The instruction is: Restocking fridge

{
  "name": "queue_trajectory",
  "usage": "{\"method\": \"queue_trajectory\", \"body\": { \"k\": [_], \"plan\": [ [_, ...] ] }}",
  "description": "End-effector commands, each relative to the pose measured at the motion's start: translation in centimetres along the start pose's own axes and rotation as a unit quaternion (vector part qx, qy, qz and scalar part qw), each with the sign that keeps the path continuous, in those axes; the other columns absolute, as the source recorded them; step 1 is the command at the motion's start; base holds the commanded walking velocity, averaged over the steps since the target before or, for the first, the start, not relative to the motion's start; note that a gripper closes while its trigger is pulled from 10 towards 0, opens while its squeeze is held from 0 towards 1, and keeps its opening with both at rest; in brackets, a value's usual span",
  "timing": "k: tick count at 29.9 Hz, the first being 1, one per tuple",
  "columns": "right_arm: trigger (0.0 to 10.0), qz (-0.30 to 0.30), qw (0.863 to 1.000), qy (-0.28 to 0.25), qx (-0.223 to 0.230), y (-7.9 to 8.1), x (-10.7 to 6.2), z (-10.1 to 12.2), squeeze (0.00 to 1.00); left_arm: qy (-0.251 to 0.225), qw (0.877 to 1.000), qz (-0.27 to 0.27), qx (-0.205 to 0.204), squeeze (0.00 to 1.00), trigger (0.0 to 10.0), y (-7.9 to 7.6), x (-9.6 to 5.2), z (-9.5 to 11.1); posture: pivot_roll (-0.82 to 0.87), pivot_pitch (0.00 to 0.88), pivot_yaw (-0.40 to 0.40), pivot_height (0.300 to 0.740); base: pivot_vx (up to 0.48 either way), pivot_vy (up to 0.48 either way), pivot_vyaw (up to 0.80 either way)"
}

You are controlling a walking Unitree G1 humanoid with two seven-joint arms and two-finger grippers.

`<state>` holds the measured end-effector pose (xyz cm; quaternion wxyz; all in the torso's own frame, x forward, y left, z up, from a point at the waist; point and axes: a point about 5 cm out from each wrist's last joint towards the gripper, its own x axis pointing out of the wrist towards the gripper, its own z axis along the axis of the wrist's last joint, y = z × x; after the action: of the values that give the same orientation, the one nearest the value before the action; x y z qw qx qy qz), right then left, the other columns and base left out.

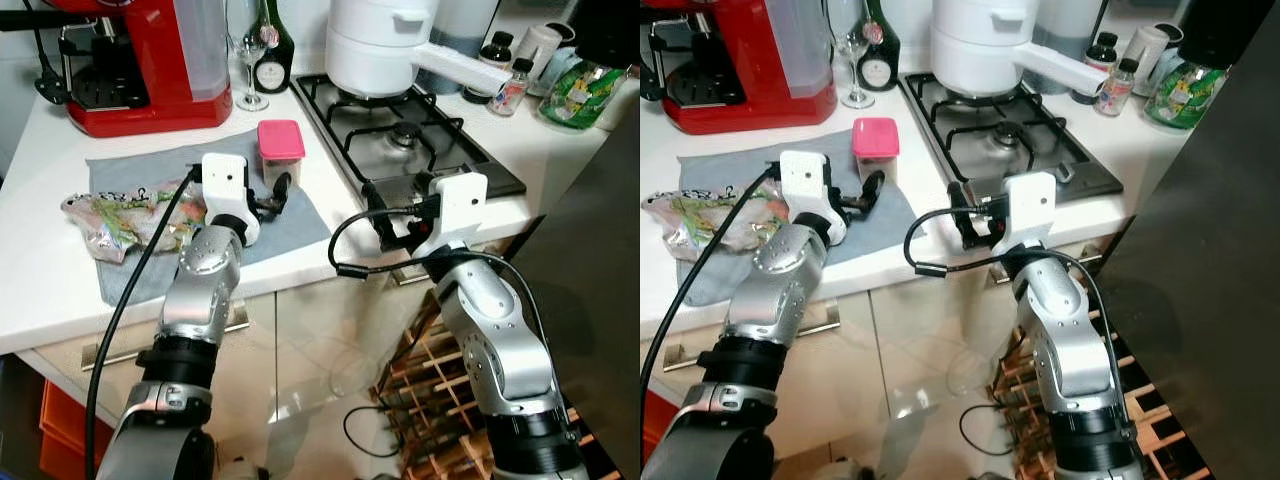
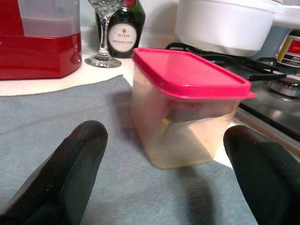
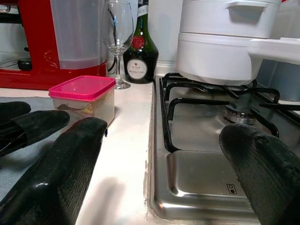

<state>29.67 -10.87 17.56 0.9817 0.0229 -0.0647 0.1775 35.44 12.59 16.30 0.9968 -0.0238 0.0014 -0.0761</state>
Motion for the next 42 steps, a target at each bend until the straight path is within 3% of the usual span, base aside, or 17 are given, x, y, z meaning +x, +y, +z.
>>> {"method": "queue_trajectory", "body": {
  "k": [1, 18, 22, 24, 25, 27, 32, 38, 39, 40, 42],
  "plan": [
    [10.0, 0.005, 1.0, -0.003, -0.005, 0.1, 0.1, 0.3, 0.0, -0.006, 1.0, -0.007, 0.007, 0.0, 10.0, -0.8, 0.1, 0.8, -0.01, 0.0, -0.049, 0.74, 0.0, 0.0, 0.0],
    [10.0, 0.004, 1.0, -0.006, -0.008, -0.1, 0.3, 0.6, 0.0, -0.029, 0.998, 0.023, 0.045, 0.0, 10.0, -4.7, -0.2, 3.3, -0.02, 0.0, -0.055, 0.74, 0.0, 0.0, 0.0],
    [10.0, 0.001, 0.999, -0.001, 0.037, 0.2, 0.6, 0.4, 0.0, -0.068, 0.995, 0.046, 0.062, 0.0, 10.0, -3.0, -1.0, 5.0, -0.02, 0.0, -0.054, 0.74, 0.0, 0.0, 0.0],
    [10.0, 0.0, 0.995, 0.009, 0.095, 0.4, 1.1, 0.2, 0.0, -0.108, 0.989, 0.068, 0.077, 0.0, 10.0, -1.3, -2.1, 6.9, 0.01, 0.0, -0.059, 0.74, 0.0, 0.0, 0.0],
    [10.0, 0.004, 0.995, 0.011, 0.102, 0.5, 1.4, 0.2, 0.0, -0.119, 0.987, 0.075, 0.082, 0.0, 10.0, -0.8, -2.4, 7.5, 0.03, 0.0, -0.062, 0.74, 0.0, 0.0, 0.0],
    [10.0, 0.011, 0.994, 0.015, 0.106, 0.8, 1.7, 0.1, 0.0, -0.129, 0.984, 0.082, 0.087, 0.0, 10.0, -0.3, -2.7, 8.0, 0.04, 0.0, -0.064, 0.74, 0.0, 0.0, 0.0],
    [10.0, 0.065, 0.992, 0.051, 0.093, 3.3, 3.5, -0.9, 0.0, -0.145, 0.978, 0.109, 0.106, 0.0, 10.0, 1.3, -3.4, 9.3, 0.1, 0.0, -0.065, 0.74, 0.0, 0.0, 0.0],
    [10.0, 0.058, 0.992, 0.079, 0.082, 4.2, 4.9, -2.1, 0.0, -0.123, 0.978, 0.109, 0.132, 0.0, 10.0, 1.7, -3.4, 8.2, 0.13, 0.0, -0.058, 0.74, 0.0, 0.0, 0.0],
    [10.0, 0.048, 0.992, 0.081, 0.079, 4.2, 5.2, -2.3, 0.94, -0.114, 0.978, 0.105, 0.137, 0.0, 10.0, 1.8, -3.4, 7.7, 0.13, 0.0, -0.058, 0.74, 0.0, 0.0, 0.0],
    [10.0, 0.042, 0.993, 0.08, 0.081, 4.1, 5.4, -2.3, 1.0, -0.109, 0.979, 0.103, 0.14, 0.0, 10.0, 1.8, -3.5, 7.4, 0.14, 0.0, -0.059, 0.74, 0.0, 0.0, 0.0],
    [10.0, 0.031, 0.994, 0.077, 0.075, 3.9, 5.7, -2.3, 1.0, -0.106, 0.979, 0.099, 0.145, 0.0, 10.0, 1.7, -3.7, 7.0, 0.14, 0.0, -0.06, 0.74, 0.0, 0.0, 0.0]
  ]
}}
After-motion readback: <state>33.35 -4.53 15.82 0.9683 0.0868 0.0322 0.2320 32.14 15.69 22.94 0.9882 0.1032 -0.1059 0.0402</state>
